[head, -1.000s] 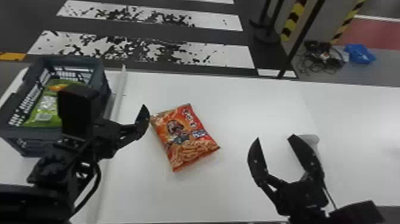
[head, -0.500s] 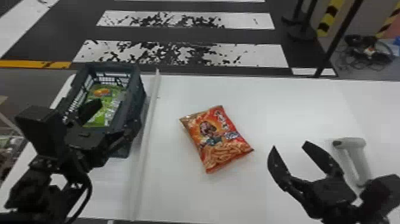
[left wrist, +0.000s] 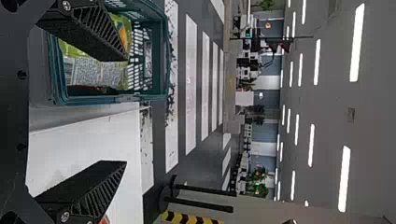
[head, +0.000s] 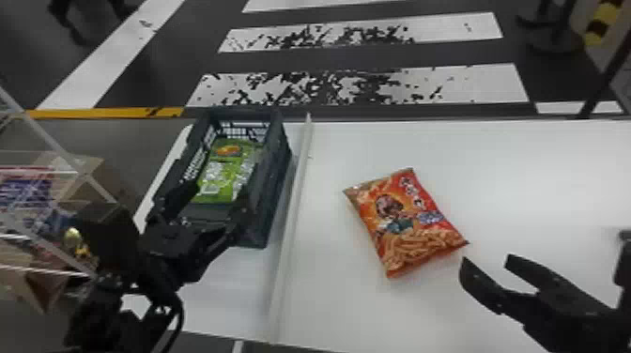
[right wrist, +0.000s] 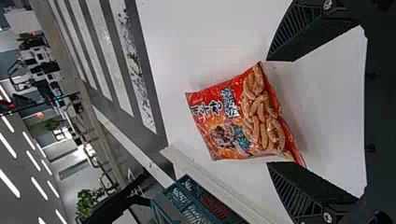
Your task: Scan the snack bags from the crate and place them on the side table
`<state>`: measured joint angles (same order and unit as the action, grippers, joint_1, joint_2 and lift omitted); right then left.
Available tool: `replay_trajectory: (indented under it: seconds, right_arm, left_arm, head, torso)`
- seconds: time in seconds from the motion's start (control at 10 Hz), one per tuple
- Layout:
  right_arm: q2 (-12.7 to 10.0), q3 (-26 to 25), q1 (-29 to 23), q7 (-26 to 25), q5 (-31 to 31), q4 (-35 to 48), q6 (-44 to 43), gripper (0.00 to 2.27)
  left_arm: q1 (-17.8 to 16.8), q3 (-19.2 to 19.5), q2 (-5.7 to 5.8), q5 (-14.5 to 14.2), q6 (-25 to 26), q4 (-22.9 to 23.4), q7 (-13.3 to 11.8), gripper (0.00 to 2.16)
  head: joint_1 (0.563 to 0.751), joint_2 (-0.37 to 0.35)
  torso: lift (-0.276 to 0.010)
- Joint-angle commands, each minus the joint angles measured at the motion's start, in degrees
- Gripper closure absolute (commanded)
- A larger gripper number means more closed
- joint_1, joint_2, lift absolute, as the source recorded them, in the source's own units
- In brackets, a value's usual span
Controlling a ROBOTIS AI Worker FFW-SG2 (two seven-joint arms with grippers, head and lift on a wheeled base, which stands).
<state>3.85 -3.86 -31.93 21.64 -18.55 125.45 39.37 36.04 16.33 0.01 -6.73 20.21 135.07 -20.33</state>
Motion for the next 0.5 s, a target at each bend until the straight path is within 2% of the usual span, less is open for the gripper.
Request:
replay_trajectory:
  seconds: [0.0,0.4]
  right_arm:
    - [-0.25,-1.15,2.66,0.60,-2.46,-0.30,6.64,0.08]
    - [-0.69,-7.48,12.24,2.18,-14.06,-7.07,23.34,0.08]
  left_arm:
    - [0.08,-0.07,-0.16,-0.13,0.14,-0.07,-0.24,0.10]
    - [-0.36,-1.30,0.25,0.05,0.14,-0.24,-0.42,0.12]
  head:
    - [0.695,0.211]
    - [0.695,0.213]
  torso:
    - [-0.094]
    - [-0.094]
